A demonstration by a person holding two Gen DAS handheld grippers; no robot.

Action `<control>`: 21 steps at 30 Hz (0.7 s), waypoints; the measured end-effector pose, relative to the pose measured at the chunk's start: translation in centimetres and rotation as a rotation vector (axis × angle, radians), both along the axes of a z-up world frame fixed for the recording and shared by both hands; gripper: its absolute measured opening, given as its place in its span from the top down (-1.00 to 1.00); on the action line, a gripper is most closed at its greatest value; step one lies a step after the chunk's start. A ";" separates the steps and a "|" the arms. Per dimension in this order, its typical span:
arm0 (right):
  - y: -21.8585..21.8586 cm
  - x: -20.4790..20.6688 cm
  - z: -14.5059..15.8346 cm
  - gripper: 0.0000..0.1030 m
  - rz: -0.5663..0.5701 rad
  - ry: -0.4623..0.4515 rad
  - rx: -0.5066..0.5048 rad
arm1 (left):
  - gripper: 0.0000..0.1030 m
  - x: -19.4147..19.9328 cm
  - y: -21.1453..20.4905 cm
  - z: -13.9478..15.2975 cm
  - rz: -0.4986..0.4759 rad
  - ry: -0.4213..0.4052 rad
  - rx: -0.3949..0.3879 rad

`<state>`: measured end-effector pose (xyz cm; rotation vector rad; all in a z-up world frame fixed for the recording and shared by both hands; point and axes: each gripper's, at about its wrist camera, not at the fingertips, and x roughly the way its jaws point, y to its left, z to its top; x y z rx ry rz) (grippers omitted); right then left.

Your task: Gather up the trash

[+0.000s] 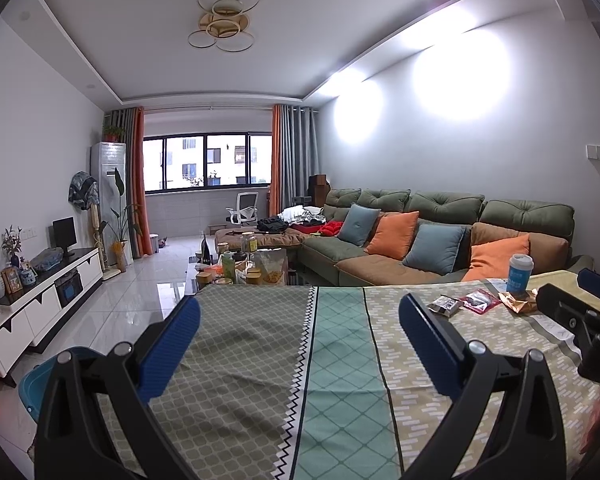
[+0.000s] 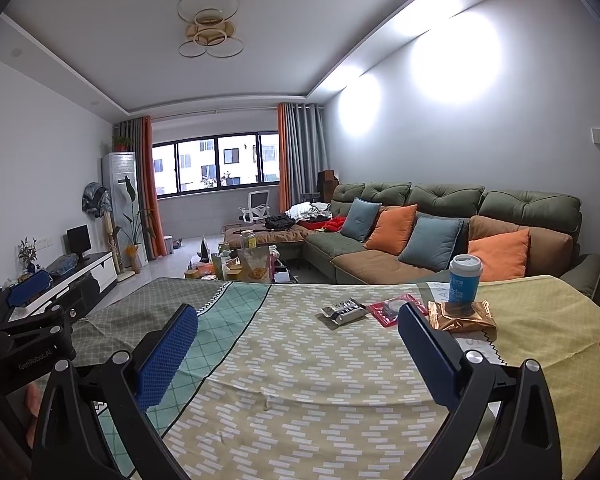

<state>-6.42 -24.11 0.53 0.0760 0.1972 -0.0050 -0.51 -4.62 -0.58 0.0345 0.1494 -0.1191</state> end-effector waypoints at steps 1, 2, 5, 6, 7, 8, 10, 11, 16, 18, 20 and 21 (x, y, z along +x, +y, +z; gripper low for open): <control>0.0 0.0 0.0 -0.93 0.000 0.001 0.000 | -0.94 0.0 0.0 0.0 -0.003 0.004 -0.002; 0.1 0.0 0.0 -0.93 0.000 0.002 0.000 | -0.94 0.0 0.1 -0.1 -0.003 0.007 -0.004; 0.0 0.0 0.0 -0.93 -0.001 0.003 0.000 | -0.94 0.0 0.2 -0.2 0.000 0.011 -0.005; 0.0 0.0 0.0 -0.93 -0.001 0.003 0.002 | -0.94 0.0 0.3 -0.2 0.001 0.011 -0.005; 0.0 0.0 0.0 -0.93 0.000 0.001 0.001 | -0.94 0.0 0.3 -0.2 0.003 0.011 -0.005; 0.0 0.0 0.0 -0.93 -0.001 0.001 0.001 | -0.94 0.0 0.3 -0.2 0.001 0.012 -0.004; 0.0 0.0 0.0 -0.93 0.000 0.000 0.000 | -0.94 -0.1 0.3 -0.2 0.002 0.010 -0.002; -0.1 0.1 0.0 -0.93 -0.001 0.001 0.000 | -0.94 0.1 0.2 -0.1 0.003 0.011 -0.001; 0.0 -0.1 0.0 -0.93 -0.001 0.001 0.001 | -0.94 0.1 0.2 -0.1 0.004 0.012 -0.002; 0.0 0.0 0.0 -0.93 -0.003 0.001 0.000 | -0.94 0.1 0.2 0.0 0.003 0.011 0.000; -0.1 -0.1 0.0 -0.93 -0.002 0.002 0.003 | -0.94 0.1 0.2 0.0 0.003 0.011 0.002; -0.1 -0.1 0.0 -0.93 -0.003 0.002 0.003 | -0.94 0.1 0.2 0.0 0.005 0.010 0.001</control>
